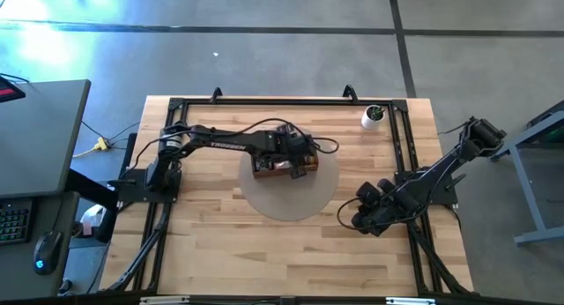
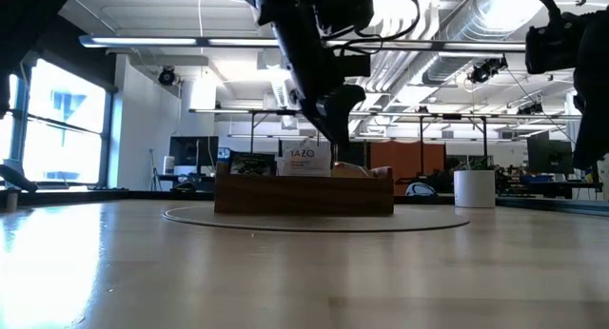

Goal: Pick & Place Tea
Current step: Put the yellow tea bag into the right section of the wooden organizer

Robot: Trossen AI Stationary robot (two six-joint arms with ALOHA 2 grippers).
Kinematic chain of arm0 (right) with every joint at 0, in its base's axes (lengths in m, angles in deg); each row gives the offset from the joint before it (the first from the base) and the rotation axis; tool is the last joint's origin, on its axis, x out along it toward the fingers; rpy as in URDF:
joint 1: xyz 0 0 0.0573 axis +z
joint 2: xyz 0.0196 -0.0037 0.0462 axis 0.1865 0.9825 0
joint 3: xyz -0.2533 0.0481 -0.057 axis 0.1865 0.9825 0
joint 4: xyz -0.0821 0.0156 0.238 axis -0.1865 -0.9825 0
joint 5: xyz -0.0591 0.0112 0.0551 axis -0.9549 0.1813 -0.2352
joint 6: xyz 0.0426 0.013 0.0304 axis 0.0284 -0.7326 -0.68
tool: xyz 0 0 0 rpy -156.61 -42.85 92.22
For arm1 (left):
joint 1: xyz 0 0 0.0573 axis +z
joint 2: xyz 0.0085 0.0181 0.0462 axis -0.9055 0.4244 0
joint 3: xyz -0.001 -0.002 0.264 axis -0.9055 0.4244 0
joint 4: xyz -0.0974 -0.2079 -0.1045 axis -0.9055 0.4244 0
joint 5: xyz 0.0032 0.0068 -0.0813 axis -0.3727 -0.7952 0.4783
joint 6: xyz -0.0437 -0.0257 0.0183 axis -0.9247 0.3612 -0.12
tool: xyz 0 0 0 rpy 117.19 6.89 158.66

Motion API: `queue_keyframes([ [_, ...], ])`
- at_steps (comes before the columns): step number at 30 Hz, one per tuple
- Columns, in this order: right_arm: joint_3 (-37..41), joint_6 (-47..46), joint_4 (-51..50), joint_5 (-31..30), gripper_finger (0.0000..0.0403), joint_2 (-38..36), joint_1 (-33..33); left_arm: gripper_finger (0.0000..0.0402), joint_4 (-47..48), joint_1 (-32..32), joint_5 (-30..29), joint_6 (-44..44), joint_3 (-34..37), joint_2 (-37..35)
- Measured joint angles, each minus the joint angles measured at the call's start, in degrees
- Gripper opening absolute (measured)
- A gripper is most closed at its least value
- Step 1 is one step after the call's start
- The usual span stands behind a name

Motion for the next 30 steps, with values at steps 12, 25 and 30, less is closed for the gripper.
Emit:
queue_keyframes([
  [12,0.0,8.66,3.61,-15.09,0.0098,0.0,-0.02,0.0169,7.72,-5.97,-4.61,-4.61,-10.1,0.0],
  [25,-0.02,51.83,37.83,-18.21,0.0011,0.11,-17.21,0.0113,54.37,-22.72,-11.59,-50.6,-26.56,-2.26],
  [30,-0.02,58.71,46.24,-9.63,0.0004,2.03,-26.69,0.0112,53.75,-32.38,-17.1,-61.93,-24.18,-4.81],
])
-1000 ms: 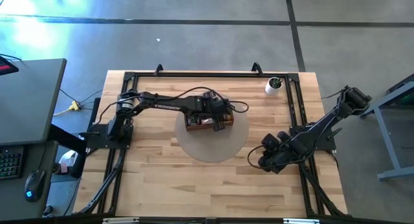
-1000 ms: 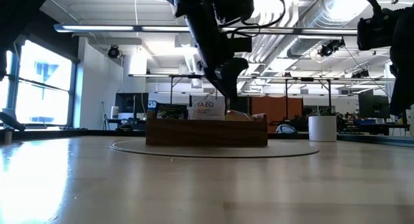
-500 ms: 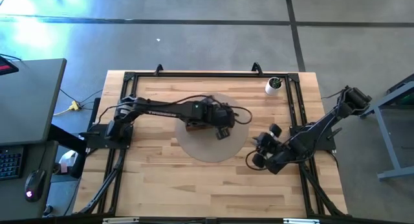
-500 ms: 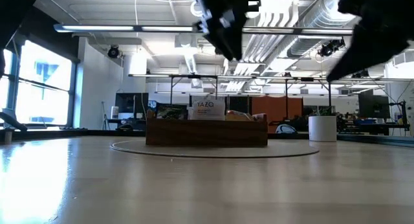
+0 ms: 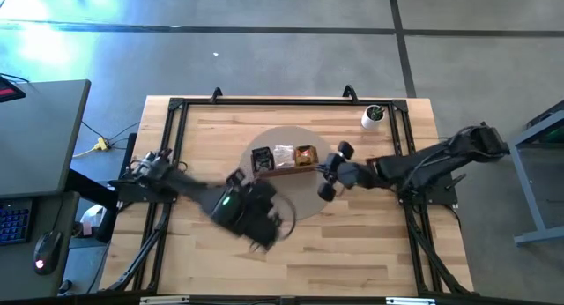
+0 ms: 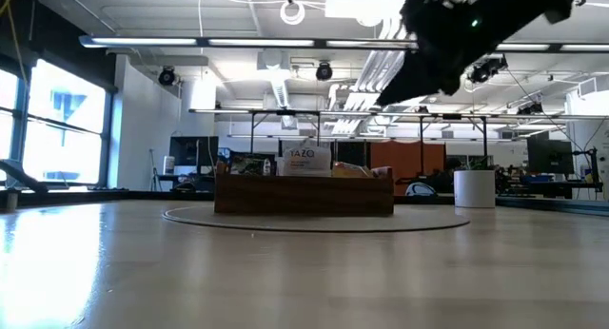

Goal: Pick & Place Tea
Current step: Put the yellow tea bag into the right section of the wooden organizer, then return to Home Position

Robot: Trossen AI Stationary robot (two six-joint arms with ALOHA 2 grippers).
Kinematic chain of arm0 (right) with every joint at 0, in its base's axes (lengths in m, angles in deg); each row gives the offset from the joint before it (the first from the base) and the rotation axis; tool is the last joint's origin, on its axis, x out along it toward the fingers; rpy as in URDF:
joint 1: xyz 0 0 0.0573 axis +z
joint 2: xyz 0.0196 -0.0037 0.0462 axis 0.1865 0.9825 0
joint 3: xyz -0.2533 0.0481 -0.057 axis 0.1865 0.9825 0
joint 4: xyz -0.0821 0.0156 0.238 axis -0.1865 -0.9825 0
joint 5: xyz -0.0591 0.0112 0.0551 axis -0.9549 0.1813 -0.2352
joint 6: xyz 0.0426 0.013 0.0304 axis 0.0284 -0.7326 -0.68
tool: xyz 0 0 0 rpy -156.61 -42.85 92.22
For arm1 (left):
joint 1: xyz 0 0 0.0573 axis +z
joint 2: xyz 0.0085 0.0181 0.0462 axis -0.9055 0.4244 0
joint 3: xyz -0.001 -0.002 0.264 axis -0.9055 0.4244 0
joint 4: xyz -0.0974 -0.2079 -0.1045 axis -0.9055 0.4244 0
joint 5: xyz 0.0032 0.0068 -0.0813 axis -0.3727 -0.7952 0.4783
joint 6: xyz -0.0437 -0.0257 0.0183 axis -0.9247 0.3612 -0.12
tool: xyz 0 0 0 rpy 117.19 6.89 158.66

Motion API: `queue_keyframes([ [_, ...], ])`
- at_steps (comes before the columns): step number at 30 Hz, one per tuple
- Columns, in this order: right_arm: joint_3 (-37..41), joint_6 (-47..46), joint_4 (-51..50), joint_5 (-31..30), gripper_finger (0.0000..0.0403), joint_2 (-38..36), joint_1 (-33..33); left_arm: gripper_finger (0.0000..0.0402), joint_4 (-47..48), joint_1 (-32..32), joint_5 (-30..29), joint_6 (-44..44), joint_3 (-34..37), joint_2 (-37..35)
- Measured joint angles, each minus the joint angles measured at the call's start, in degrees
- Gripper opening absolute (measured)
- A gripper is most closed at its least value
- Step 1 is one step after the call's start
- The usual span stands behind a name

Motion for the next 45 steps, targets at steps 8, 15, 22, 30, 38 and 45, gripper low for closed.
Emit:
queue_keyframes([
  [8,0.0,5.05,11.95,3.47,0.0002,12.69,-7.88,0.0112,0.11,-8.87,-7.03,-8.83,0.75,-0.32],
  [15,0.0,5.06,18.79,2.53,0.0001,22.26,-13.01,0.0112,0.1,-9.0,-5.87,-8.29,0.83,-0.37],
  [22,-0.09,5.01,19.22,4.2,0.0001,22.83,-15.49,0.0112,0.06,-8.72,-5.51,-7.28,0.83,-0.35],
  [30,0.02,5.69,12.93,7.16,0.0,11.42,-12.12,0.0112,0.08,-8.72,-5.48,-7.96,0.83,-0.35],
  [38,0.02,7.85,1.49,8.74,0.0,-11.37,-3.82,0.0112,0.06,-8.69,-5.51,-10.11,0.9,-3.07],
  [45,-0.02,9.73,-8.97,8.58,0.0,-30.62,5.69,0.0112,0.04,-7.43,-5.33,-8.2,4.8,-11.98],
])
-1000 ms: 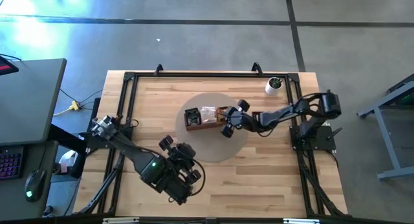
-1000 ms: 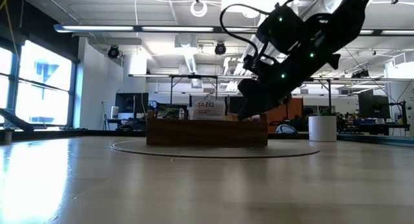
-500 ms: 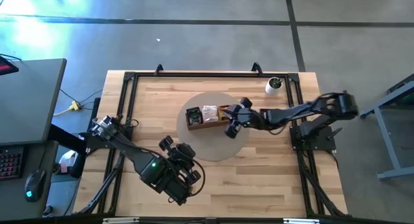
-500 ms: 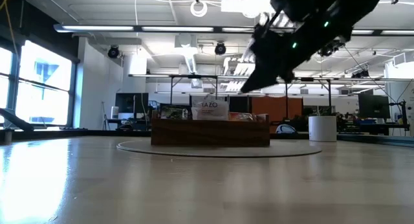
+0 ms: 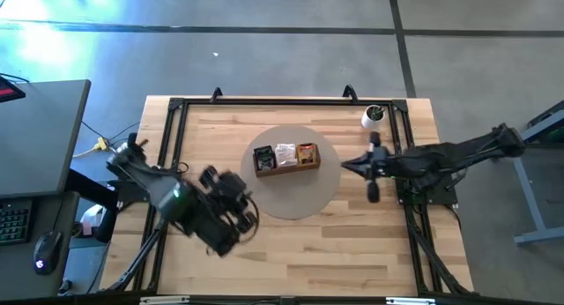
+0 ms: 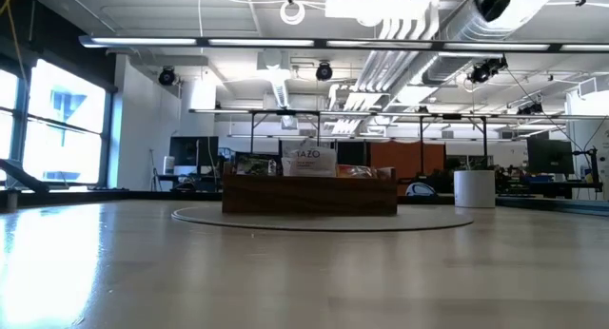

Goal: Pick & Place Tea
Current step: Return to Home Position

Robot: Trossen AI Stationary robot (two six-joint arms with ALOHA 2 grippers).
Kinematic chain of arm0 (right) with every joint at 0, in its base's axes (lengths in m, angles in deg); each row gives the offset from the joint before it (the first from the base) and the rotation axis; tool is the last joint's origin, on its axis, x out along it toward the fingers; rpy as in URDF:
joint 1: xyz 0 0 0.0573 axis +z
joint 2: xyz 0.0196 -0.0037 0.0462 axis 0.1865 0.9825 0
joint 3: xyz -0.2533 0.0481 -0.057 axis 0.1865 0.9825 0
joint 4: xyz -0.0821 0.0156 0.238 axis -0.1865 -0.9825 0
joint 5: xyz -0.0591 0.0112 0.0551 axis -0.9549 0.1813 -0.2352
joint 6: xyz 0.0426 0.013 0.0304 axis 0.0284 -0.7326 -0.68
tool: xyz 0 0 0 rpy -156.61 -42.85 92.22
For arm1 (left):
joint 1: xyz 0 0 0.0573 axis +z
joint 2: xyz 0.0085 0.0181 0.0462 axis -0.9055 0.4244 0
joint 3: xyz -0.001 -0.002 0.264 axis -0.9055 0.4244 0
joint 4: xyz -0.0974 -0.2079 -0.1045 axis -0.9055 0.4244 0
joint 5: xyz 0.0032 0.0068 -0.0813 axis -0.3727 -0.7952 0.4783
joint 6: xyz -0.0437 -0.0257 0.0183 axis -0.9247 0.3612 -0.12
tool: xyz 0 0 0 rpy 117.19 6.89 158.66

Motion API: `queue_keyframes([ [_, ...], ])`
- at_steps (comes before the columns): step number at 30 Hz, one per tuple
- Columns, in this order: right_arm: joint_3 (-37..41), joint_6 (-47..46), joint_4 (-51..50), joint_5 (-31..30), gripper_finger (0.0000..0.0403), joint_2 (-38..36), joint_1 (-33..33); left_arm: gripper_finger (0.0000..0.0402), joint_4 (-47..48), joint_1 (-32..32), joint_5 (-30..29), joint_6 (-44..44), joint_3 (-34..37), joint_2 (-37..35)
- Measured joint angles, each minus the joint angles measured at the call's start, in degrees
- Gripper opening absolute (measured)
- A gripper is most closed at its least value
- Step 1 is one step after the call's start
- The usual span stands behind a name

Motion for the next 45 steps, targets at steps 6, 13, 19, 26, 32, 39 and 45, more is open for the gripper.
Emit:
queue_keyframes([
  [6,0.02,-2.01,-12.92,-6.2,0.0,-8.08,6.15,0.0112,0.02,4.31,4.52,-4.75,16.04,-14.02],
  [13,0.02,-6.42,-19.5,-9.37,0.0003,-10.05,9.55,0.0112,-20.39,8.19,11.19,-4.08,44.06,-32.66],
  [19,0.04,0.13,-19.4,-5.24,0.0004,-10.86,10.29,0.0112,-53.02,8.28,15.15,13.76,68.21,-49.56],
  [26,0.04,2.55,-17.11,-0.91,0.0002,-16.06,10.29,0.0112,-68.78,8.88,11.75,22.25,86.75,-65.03],
  [32,3.14,4.6,-12.38,-1.12,0.0009,-22.13,10.27,0.0112,-81.52,10.32,17.82,34.09,98.04,-76.13],
  [39,14.81,10.32,3.8,8.39,0.001,-29.4,10.27,0.0112,-96.69,15.23,26.21,49.51,108.47,-82.4],
  [45,21.12,7.69,6.89,8.83,0.0007,-33.21,10.25,0.0112,-102.82,21.87,32.27,53.6,113.53,-82.64],
])
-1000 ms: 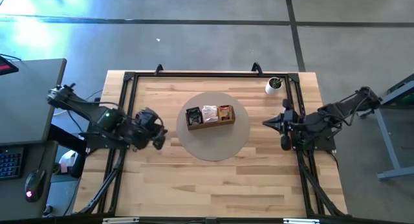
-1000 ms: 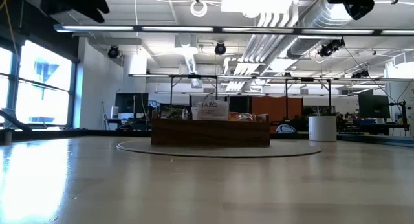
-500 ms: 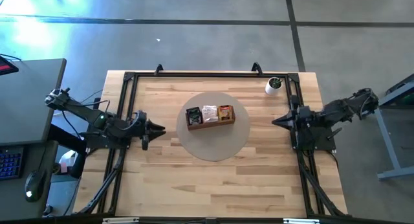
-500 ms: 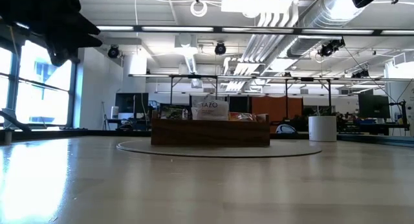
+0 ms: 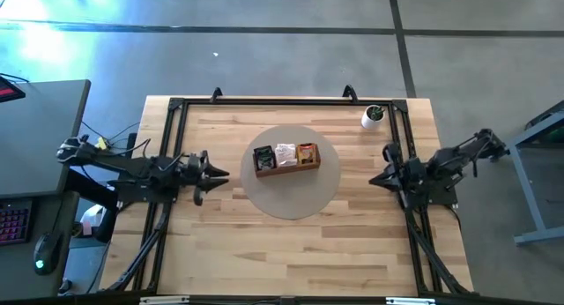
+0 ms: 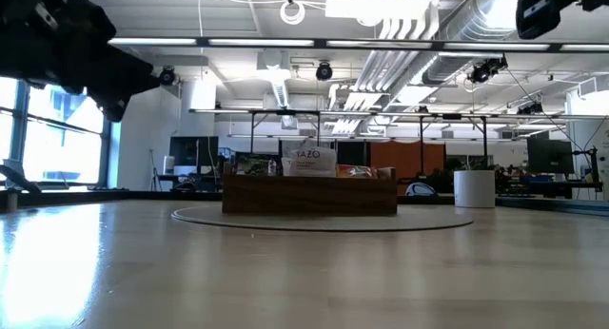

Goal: Pick & Place Tea
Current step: Return to Home Position

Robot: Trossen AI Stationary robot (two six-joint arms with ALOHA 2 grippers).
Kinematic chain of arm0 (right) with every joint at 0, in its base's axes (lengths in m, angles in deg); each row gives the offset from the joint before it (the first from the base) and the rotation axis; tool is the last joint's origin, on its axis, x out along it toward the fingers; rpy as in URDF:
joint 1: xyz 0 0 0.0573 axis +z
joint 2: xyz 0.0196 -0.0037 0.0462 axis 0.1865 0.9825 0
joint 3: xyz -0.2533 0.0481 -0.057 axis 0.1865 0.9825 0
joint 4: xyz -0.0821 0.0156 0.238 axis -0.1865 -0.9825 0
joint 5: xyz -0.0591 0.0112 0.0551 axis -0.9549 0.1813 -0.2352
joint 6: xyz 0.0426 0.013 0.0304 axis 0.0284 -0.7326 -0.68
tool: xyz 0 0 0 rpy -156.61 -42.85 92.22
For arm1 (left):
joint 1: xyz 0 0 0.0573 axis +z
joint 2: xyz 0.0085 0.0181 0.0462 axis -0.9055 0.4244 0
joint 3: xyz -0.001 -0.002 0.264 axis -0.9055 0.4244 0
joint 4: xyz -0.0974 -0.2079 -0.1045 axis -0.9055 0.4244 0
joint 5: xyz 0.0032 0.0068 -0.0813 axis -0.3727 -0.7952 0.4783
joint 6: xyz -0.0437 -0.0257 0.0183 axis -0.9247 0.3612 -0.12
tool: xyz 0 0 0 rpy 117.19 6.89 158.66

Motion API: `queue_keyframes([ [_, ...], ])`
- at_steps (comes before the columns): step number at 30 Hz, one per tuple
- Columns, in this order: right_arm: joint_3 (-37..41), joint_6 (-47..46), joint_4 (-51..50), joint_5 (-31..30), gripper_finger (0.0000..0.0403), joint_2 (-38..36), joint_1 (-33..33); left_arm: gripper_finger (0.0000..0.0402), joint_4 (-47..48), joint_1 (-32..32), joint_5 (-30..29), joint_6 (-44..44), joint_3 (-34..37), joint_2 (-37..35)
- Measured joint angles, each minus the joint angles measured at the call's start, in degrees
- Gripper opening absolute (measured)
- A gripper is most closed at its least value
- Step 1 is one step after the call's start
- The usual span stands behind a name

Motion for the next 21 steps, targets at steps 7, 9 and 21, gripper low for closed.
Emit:
queue_keyframes([
  [7,8.97,1.11,10.87,1.33,0.0009,-3.07,-0.04,0.0112,3.81,2.39,0.53,-7.88,0.64,0.02],
  [9,10.66,0.84,11.43,1.3,0.0007,-3.82,-0.04,0.0112,4.19,2.35,0.53,-8.01,0.66,0.02],
  [21,17.82,-3.46,14.69,1.39,0.0007,-4.08,-0.11,0.0112,4.42,2.35,0.59,-7.7,0.77,0.02],
])
